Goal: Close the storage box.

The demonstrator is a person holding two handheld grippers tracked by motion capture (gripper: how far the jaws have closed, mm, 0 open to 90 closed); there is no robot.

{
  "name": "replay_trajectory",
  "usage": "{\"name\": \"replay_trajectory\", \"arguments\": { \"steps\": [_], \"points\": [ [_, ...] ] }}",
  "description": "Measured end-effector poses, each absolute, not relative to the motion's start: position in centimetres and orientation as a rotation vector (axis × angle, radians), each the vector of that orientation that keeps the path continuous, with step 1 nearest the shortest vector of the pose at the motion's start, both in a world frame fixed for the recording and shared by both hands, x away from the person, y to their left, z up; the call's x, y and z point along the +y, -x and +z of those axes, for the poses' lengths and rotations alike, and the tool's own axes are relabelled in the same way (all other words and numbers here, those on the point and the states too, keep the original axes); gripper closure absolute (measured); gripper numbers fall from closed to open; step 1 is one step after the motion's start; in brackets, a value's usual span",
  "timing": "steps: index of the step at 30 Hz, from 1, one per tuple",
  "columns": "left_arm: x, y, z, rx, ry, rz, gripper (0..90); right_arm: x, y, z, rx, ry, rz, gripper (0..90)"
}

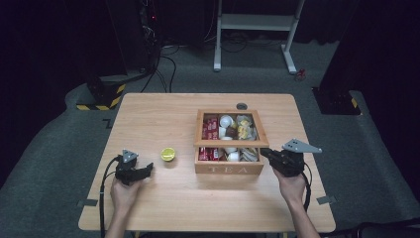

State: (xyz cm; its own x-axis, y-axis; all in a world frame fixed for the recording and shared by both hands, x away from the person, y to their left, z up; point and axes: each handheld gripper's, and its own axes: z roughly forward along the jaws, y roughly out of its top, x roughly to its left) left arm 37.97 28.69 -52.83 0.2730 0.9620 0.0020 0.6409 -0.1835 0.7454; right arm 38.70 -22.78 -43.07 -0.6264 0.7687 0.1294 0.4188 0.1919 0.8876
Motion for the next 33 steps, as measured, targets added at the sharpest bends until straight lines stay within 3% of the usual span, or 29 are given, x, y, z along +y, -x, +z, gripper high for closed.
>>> {"name": "replay_trajectory", "arguments": {
  "steps": [33],
  "points": [
    [28.6,-37.9,-52.9,1.443,-1.908,0.647,26.3,-23.2,-36.6,-45.4,2.15,-1.134,1.419,87.2]
  ]
}}
